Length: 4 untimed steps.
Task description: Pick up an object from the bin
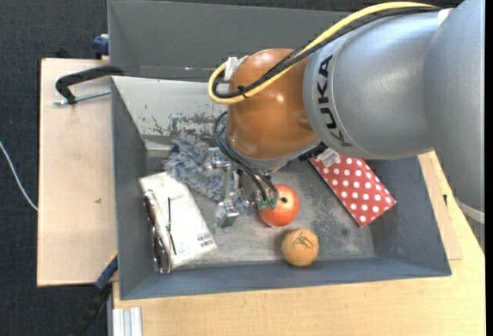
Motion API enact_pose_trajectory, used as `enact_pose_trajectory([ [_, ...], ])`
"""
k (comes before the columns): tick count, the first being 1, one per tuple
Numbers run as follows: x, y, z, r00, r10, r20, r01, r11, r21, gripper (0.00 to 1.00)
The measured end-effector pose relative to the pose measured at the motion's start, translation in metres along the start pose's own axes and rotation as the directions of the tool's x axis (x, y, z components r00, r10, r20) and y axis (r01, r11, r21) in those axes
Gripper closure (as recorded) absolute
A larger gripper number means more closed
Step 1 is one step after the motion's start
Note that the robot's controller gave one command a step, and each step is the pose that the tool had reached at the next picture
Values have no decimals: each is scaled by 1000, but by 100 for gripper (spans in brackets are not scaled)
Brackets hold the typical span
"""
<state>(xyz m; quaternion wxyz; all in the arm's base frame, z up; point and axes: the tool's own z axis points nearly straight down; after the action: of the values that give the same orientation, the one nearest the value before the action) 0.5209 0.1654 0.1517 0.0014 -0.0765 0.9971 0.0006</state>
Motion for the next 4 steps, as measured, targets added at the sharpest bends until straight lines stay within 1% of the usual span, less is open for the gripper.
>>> enact_pose_trajectory([
  [1,-19,-39,-1,1000,0,-3,0,1000,-1,0],
  [2,-25,-51,-7,1000,-5,7,5,1000,1,0],
  [3,-26,-53,9,1000,24,-15,-24,1000,0,0],
  [4,-33,-19,77,990,-141,9,141,990,-1,100],
])
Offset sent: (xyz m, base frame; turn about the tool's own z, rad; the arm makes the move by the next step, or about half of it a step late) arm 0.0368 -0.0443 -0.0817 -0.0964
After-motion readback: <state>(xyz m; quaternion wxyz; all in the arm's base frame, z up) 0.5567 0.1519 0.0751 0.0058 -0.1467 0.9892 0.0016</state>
